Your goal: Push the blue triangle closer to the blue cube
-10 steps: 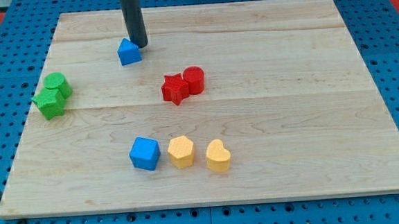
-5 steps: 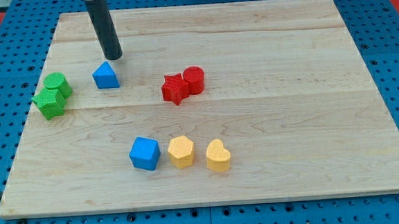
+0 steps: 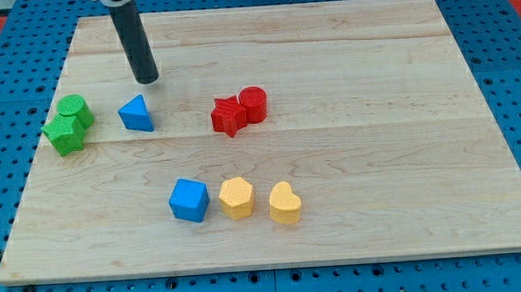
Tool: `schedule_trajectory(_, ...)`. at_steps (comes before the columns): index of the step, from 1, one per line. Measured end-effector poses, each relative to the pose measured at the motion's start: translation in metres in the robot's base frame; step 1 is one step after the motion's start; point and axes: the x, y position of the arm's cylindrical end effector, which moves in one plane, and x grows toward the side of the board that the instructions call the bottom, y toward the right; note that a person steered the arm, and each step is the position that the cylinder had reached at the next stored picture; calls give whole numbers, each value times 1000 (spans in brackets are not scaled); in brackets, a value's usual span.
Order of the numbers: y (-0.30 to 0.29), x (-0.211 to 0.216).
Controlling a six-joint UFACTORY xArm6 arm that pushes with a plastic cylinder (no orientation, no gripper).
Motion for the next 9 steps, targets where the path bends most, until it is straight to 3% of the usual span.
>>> schedule_trajectory(1,-2,60)
schedule_trajectory(3,19,138)
schedule_trajectory(5,-3,105)
schedule_trajectory(6,-14,130)
schedule_trajectory(8,20,183)
schedule_trajectory(9,-24,204)
